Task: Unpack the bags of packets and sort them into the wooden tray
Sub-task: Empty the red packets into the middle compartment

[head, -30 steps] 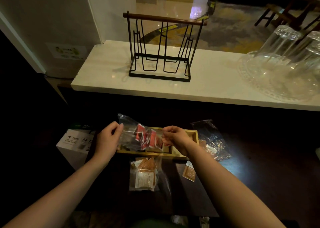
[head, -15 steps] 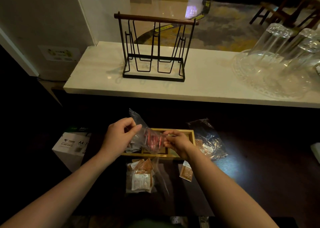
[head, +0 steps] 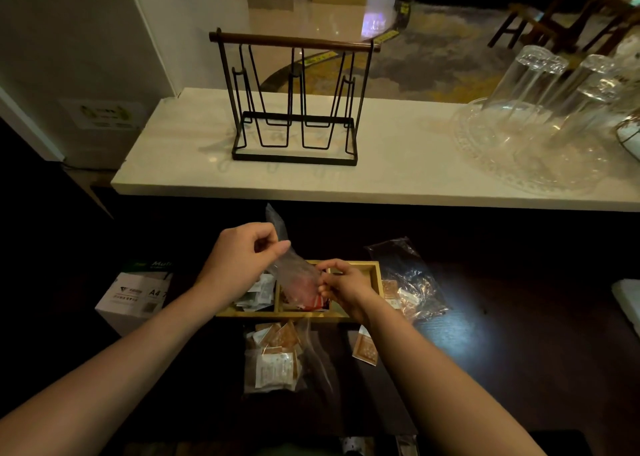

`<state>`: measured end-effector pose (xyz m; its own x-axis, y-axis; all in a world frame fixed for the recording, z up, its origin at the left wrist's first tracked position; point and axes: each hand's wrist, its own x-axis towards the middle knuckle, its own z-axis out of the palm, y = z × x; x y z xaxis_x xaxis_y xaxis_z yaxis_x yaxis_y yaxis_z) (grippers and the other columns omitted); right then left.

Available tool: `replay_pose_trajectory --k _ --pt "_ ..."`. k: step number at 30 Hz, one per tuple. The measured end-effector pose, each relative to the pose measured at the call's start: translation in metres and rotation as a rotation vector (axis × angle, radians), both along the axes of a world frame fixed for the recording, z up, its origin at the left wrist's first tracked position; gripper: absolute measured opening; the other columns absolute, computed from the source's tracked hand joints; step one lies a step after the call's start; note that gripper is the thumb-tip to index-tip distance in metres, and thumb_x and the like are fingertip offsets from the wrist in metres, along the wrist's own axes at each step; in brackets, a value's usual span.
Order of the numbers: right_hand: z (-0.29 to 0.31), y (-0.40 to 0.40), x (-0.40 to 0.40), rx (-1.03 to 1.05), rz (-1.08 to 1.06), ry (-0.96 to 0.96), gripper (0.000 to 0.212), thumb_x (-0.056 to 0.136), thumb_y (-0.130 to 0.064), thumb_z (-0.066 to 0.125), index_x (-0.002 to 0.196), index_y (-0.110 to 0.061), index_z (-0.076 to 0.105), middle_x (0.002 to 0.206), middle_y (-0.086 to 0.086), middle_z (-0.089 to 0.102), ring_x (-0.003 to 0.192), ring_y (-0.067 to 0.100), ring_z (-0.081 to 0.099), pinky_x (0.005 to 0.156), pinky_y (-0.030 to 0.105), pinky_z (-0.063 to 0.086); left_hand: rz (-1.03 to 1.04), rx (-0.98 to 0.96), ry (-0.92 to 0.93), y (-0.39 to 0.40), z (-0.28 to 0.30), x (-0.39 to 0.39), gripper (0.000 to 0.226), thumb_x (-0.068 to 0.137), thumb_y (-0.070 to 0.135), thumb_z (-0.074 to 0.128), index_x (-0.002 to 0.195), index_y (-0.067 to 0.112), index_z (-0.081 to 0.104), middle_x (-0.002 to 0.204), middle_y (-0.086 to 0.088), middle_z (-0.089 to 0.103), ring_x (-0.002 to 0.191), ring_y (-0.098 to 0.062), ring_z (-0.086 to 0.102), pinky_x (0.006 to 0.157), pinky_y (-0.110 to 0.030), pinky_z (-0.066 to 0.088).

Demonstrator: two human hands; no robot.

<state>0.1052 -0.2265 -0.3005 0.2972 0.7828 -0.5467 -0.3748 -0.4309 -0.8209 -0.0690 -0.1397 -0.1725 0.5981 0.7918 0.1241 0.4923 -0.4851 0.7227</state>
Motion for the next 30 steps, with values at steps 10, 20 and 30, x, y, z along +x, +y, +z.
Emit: replay_pose_trajectory --k 10,20,30 --pt "0.01 -0.004 0.012 0.084 -0.085 0.065 0.021 0.093 0.001 0.047 0.099 -0.011 0.063 0.073 0.006 0.06 0.057 0.01 0.057 0.057 0.018 0.05 0.093 -0.004 -0.048 0.006 -0.006 -0.014 0.027 0.087 0.025 0.063 0.065 0.011 0.055 0.06 -0.011 0.056 0.052 -0.02 0.058 0.044 -0.029 0.051" --pt "0.034 -0.029 0.04 0.092 0.071 -0.917 0.012 0.079 -0.02 0.073 0.091 -0.018 0.073 0.07 -0.008 0.063 0.062 0.01 0.062 0.058 0.027 0.056 0.257 -0.127 -0.048 0.016 -0.049 -0.021 0.02 0.093 0.022 0.053 0.077 0.011 0.055 0.066 -0.012 0.057 0.052 -0.021 0.056 0.036 -0.015 0.043" --pt "0.008 -0.093 0.093 -0.256 -0.524 -1.004 0.017 0.083 -0.019 0.061 0.067 -0.014 0.061 0.067 0.006 0.064 0.068 0.027 0.063 0.064 0.037 0.05 -0.373 -0.159 0.501 -0.062 -0.119 -0.001 0.031 0.096 0.041 0.04 0.126 0.04 0.049 0.118 0.011 0.061 0.103 -0.009 0.058 0.085 -0.031 0.05"
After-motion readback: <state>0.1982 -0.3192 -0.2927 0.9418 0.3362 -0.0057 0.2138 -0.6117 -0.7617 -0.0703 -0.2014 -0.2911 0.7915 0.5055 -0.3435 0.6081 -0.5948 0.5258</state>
